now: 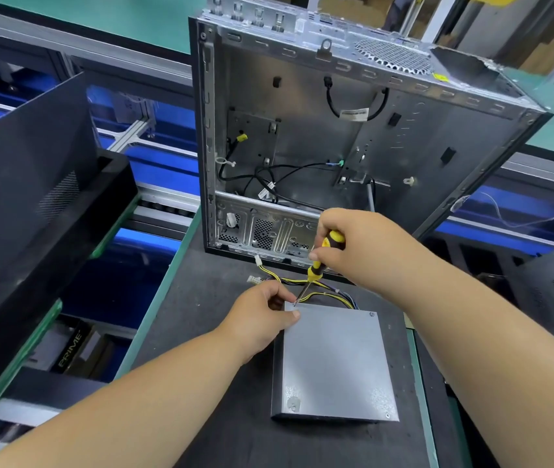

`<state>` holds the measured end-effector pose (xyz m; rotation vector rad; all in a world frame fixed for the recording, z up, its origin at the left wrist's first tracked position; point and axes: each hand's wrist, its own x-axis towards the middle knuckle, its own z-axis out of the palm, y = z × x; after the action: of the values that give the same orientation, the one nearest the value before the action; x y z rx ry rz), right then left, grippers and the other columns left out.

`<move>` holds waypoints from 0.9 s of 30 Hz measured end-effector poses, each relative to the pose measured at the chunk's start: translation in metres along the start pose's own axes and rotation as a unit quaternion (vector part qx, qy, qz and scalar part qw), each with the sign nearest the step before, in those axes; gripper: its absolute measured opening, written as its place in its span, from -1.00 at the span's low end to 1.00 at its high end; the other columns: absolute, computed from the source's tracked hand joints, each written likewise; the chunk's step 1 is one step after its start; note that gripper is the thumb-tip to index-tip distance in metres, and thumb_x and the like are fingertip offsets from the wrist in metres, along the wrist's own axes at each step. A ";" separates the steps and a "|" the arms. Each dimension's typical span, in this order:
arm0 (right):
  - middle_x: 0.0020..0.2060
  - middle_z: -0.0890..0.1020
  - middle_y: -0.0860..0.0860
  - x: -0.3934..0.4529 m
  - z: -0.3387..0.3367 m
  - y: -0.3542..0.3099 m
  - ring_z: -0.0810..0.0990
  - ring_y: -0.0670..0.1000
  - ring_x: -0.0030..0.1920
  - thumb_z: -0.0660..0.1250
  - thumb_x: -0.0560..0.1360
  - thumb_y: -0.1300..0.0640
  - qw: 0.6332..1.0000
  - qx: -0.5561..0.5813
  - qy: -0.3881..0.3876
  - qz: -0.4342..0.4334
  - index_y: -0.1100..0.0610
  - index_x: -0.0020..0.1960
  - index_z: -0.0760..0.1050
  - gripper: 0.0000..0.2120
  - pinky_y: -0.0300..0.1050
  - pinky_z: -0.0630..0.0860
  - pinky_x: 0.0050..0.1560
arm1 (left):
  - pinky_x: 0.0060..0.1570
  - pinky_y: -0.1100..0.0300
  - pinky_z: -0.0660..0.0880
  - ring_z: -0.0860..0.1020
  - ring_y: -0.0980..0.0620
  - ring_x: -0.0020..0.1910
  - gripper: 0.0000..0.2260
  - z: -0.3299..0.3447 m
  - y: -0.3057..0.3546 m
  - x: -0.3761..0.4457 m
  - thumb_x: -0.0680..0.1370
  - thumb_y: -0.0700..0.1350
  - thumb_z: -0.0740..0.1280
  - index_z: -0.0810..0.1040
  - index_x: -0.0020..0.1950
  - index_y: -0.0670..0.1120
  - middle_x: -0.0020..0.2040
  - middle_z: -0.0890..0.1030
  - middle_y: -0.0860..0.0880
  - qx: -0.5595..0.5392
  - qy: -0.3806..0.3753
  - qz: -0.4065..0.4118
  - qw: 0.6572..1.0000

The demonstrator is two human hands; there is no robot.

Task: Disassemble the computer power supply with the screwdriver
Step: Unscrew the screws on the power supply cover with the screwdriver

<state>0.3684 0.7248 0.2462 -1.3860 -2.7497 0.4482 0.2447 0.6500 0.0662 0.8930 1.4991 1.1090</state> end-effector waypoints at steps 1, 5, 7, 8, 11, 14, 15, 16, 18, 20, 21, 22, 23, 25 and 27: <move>-0.30 0.52 -0.11 -0.003 0.002 0.000 0.47 -0.09 -0.25 0.40 0.52 -0.03 1.000 0.014 0.011 -0.004 -0.06 -0.18 0.45 -0.84 -0.12 0.41 -0.25 | -0.21 0.28 0.48 0.52 0.10 -0.21 -0.81 0.000 0.000 0.000 0.44 -0.18 0.52 0.59 -0.14 0.09 -0.18 0.56 0.00 0.000 -0.001 0.000 1.000; -0.17 0.54 -0.11 -0.014 0.015 -0.004 0.49 -0.03 -0.14 0.30 0.58 0.10 0.999 0.021 0.035 -0.035 -0.03 -0.08 0.44 -0.92 -0.12 0.37 -0.18 | -0.26 0.33 0.48 0.51 0.13 -0.26 -0.82 0.000 0.003 -0.002 0.46 -0.22 0.50 0.59 -0.13 0.05 -0.21 0.55 0.01 -0.015 -0.006 0.002 1.000; -0.13 0.52 -0.09 -0.016 0.016 -0.003 0.48 -0.02 -0.12 0.29 0.59 0.15 0.998 0.027 0.036 -0.042 -0.03 -0.06 0.41 -0.89 -0.12 0.38 -0.15 | -0.30 0.37 0.46 0.51 0.16 -0.27 -0.82 0.000 0.004 -0.003 0.46 -0.23 0.50 0.59 -0.12 0.03 -0.22 0.55 0.02 -0.015 -0.006 0.004 1.000; -0.14 0.51 -0.11 -0.016 0.015 -0.002 0.47 -0.03 -0.12 0.28 0.59 0.17 0.998 0.034 0.028 -0.046 -0.02 -0.07 0.41 -0.88 -0.14 0.37 -0.16 | -0.30 0.38 0.46 0.51 0.16 -0.27 -0.82 -0.001 0.004 -0.003 0.46 -0.23 0.50 0.59 -0.12 0.03 -0.21 0.55 0.02 -0.015 -0.006 0.005 1.000; -0.18 0.43 -0.19 -0.017 0.012 0.000 0.40 -0.07 -0.09 0.29 0.58 0.21 0.996 0.023 -0.009 -0.090 -0.03 -0.08 0.41 -0.84 -0.22 0.30 -0.16 | -0.26 0.33 0.50 0.53 0.12 -0.22 -0.83 0.000 0.006 -0.004 0.46 -0.23 0.50 0.59 -0.11 0.02 -0.17 0.56 -0.02 -0.013 -0.006 0.004 1.000; -0.14 0.42 -0.20 -0.015 0.010 0.000 0.37 -0.07 -0.01 0.30 0.55 0.27 0.989 -0.005 -0.043 -0.140 -0.07 -0.07 0.42 -0.77 -0.19 0.33 -0.01 | -0.23 0.29 0.50 0.52 0.10 -0.22 -0.83 0.000 0.005 -0.003 0.46 -0.23 0.50 0.59 -0.11 0.02 -0.17 0.56 -0.03 -0.013 -0.004 0.001 1.000; -0.13 0.41 -0.21 -0.013 0.008 -0.001 0.37 -0.07 0.01 0.29 0.55 0.29 0.988 -0.007 -0.055 -0.146 -0.08 -0.07 0.42 -0.75 -0.17 0.35 0.03 | -0.22 0.28 0.49 0.52 0.11 -0.22 -0.83 0.000 0.005 -0.003 0.46 -0.23 0.50 0.59 -0.11 0.02 -0.17 0.56 -0.03 -0.009 -0.003 0.002 1.000; -0.13 0.41 -0.21 -0.011 0.006 -0.001 0.37 -0.06 0.03 0.29 0.55 0.29 0.987 -0.010 -0.065 -0.147 -0.09 -0.07 0.42 -0.73 -0.15 0.36 0.05 | -0.24 0.30 0.48 0.52 0.14 -0.24 -0.83 0.000 0.004 -0.003 0.46 -0.22 0.50 0.59 -0.11 0.02 -0.19 0.56 -0.01 -0.006 -0.002 0.004 1.000; -0.11 0.43 -0.20 -0.008 0.004 0.000 0.38 -0.05 0.05 0.29 0.54 0.26 0.987 -0.013 -0.071 -0.147 -0.10 -0.06 0.43 -0.76 -0.11 0.38 0.07 | -0.30 0.38 0.44 0.50 0.26 -0.33 -0.82 0.000 0.003 -0.003 0.45 -0.22 0.50 0.59 -0.12 0.03 -0.24 0.54 0.05 -0.008 0.001 0.009 1.000; -0.08 0.50 -0.13 -0.007 0.003 0.002 0.44 -0.02 0.03 0.30 0.57 0.12 0.989 -0.018 -0.049 -0.137 -0.03 0.00 0.43 -0.92 -0.06 0.41 0.02 | -0.34 0.43 0.41 0.47 0.31 -0.40 -0.82 0.000 0.003 -0.002 0.45 -0.22 0.51 0.59 -0.14 0.04 -0.30 0.51 0.10 -0.009 0.004 0.014 1.000; -0.09 0.53 -0.09 -0.007 0.003 0.002 0.47 0.02 0.00 0.27 0.59 0.00 0.991 -0.042 -0.030 -0.126 0.01 0.03 0.42 -0.90 -0.03 0.42 -0.05 | -0.32 0.42 0.42 0.47 0.28 -0.38 -0.82 0.000 0.002 -0.002 0.45 -0.21 0.51 0.59 -0.14 0.04 -0.29 0.51 0.09 -0.006 0.005 0.016 1.000; -0.12 0.55 -0.05 -0.007 0.005 0.003 0.49 0.06 -0.04 0.21 0.60 -0.12 0.989 -0.091 -0.010 -0.116 0.05 0.05 0.39 -0.78 -0.02 0.42 -0.13 | -0.27 0.37 0.44 0.48 0.23 -0.32 -0.83 0.000 0.002 -0.003 0.45 -0.20 0.51 0.59 -0.14 0.04 -0.27 0.53 0.06 -0.005 0.004 0.015 1.000; -0.15 0.57 -0.02 -0.006 0.005 0.004 0.50 0.09 -0.08 0.14 0.61 -0.18 0.984 -0.147 0.005 -0.103 0.06 0.04 0.36 -0.70 -0.02 0.41 -0.18 | -0.21 0.31 0.48 0.50 0.16 -0.27 -0.83 0.000 0.002 -0.003 0.45 -0.20 0.50 0.59 -0.13 0.05 -0.22 0.55 0.01 -0.003 0.002 0.014 1.000; -0.14 0.60 0.01 -0.006 0.008 0.006 0.53 0.11 -0.11 0.12 0.64 -0.14 0.981 -0.175 0.015 -0.084 0.06 0.04 0.35 -0.73 0.00 0.48 -0.17 | -0.17 0.26 0.51 0.53 0.11 -0.22 -0.83 0.001 0.002 -0.003 0.46 -0.20 0.50 0.59 -0.12 0.05 -0.17 0.58 -0.03 0.003 0.002 0.010 1.000; -0.13 0.60 -0.01 -0.007 0.009 0.008 0.53 0.07 -0.13 0.21 0.63 -0.04 0.992 -0.106 0.004 -0.071 0.04 0.06 0.36 -0.85 -0.02 0.47 -0.17 | -0.24 0.35 0.48 0.52 0.19 -0.27 -0.82 0.001 0.002 -0.003 0.46 -0.20 0.50 0.59 -0.12 0.06 -0.21 0.58 0.02 0.006 0.007 0.012 1.000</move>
<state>0.3770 0.7215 0.2363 -1.2132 -2.9352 0.1459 0.2462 0.6483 0.0685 0.9158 1.5117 1.1275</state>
